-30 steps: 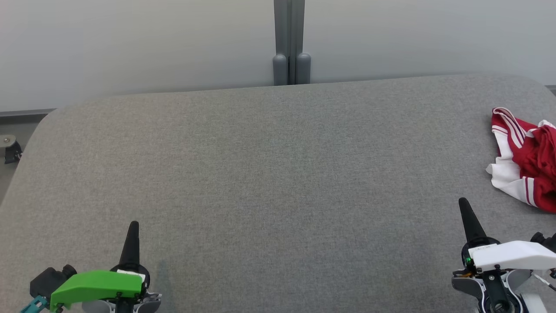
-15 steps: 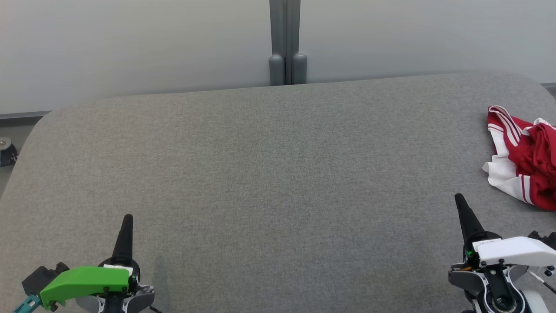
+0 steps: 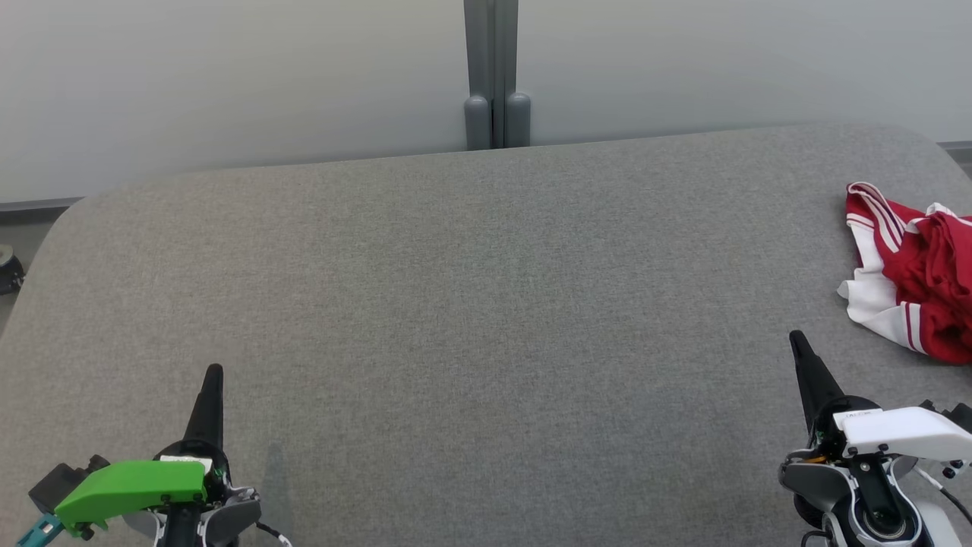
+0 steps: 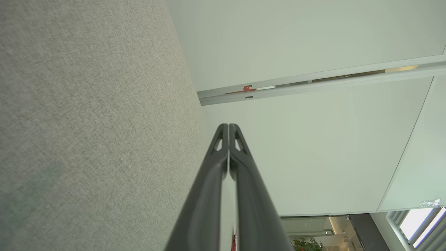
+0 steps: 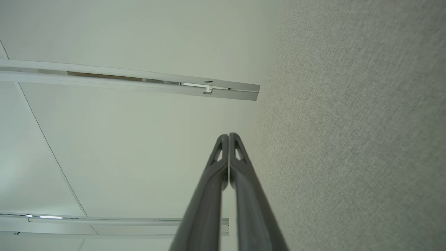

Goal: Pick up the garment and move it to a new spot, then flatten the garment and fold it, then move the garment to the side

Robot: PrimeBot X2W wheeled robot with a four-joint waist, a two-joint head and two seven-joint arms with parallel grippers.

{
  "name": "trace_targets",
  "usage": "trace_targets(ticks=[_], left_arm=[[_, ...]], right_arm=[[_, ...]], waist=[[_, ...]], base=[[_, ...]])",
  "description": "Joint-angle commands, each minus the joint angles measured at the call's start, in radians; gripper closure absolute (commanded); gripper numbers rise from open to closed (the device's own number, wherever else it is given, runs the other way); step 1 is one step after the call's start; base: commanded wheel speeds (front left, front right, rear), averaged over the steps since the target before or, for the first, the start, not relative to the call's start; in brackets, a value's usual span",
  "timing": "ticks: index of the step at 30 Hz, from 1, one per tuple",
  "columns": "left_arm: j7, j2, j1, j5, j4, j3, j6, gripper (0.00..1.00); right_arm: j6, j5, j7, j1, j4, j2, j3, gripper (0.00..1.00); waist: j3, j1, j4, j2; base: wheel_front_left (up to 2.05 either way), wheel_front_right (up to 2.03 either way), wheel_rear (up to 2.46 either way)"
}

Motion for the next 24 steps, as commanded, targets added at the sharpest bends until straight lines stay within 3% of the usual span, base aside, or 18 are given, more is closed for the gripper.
trace_targets(ticks=[1,24], left_arm=[[0.008,0.004,-0.023,-0.023,-0.004,0.008,-0.005,1.00],[0.046,-0.002,-0.040,-0.135,-0.002,0.041,-0.021,1.00]], right_arm=[[0.001,0.023,0.008,-0.017,0.001,-0.001,0.001,1.00],[0.000,0.161,0.040,-0.034,0.015,0.002,0.002,1.00]], waist=[[0.000,0.0000,-0.001,-0.0001],[0.000,0.0000,-0.015,-0.0001]], base=[[0.00,0.00,0.00],[0.00,0.00,0.00]])
